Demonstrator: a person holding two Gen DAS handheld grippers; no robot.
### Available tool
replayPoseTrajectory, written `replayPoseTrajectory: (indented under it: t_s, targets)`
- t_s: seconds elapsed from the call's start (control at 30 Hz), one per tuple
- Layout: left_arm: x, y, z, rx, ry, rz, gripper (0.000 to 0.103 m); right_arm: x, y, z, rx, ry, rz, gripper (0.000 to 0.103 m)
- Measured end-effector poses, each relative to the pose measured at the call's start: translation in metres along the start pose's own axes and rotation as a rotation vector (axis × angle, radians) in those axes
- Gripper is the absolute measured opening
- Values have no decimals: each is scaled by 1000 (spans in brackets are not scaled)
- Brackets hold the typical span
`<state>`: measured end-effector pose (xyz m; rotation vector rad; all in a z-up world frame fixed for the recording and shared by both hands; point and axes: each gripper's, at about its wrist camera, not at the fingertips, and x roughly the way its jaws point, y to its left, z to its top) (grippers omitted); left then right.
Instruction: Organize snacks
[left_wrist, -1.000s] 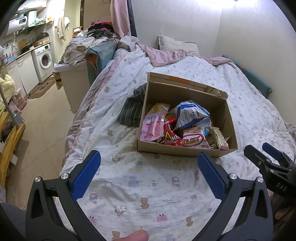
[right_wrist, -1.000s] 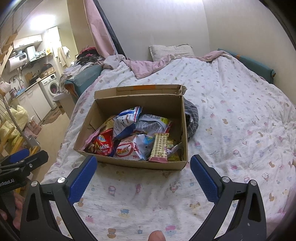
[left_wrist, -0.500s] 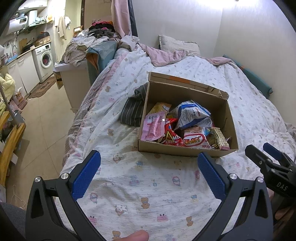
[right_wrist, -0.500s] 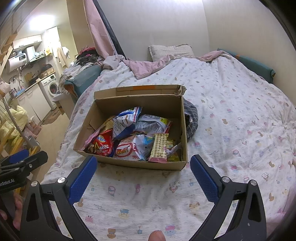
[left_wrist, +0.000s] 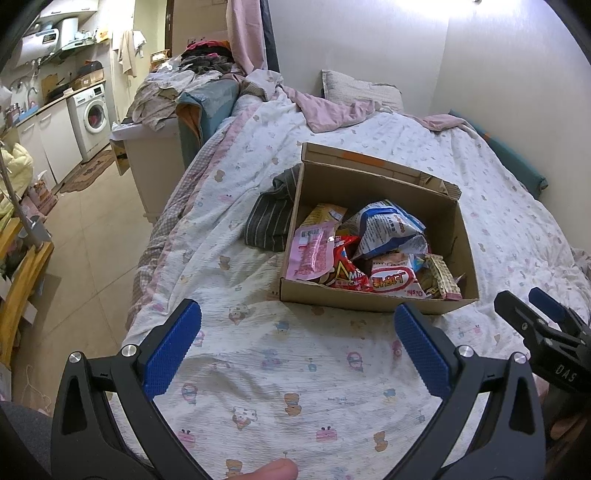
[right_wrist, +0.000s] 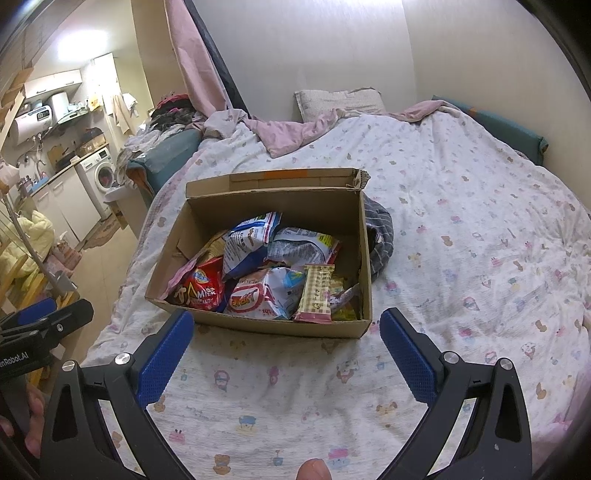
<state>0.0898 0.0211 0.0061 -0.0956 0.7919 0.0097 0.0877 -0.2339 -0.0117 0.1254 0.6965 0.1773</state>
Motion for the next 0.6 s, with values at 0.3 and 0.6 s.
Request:
replayPoseTrajectory:
  t_s: [0.3,0.6]
  targets:
    - [1,1,0,-3,4,-1,103,0,0,0,-2,1,1,103]
    - [4,4,-5,-13,14,-16,103,0,1,-1,3,-3,8,103]
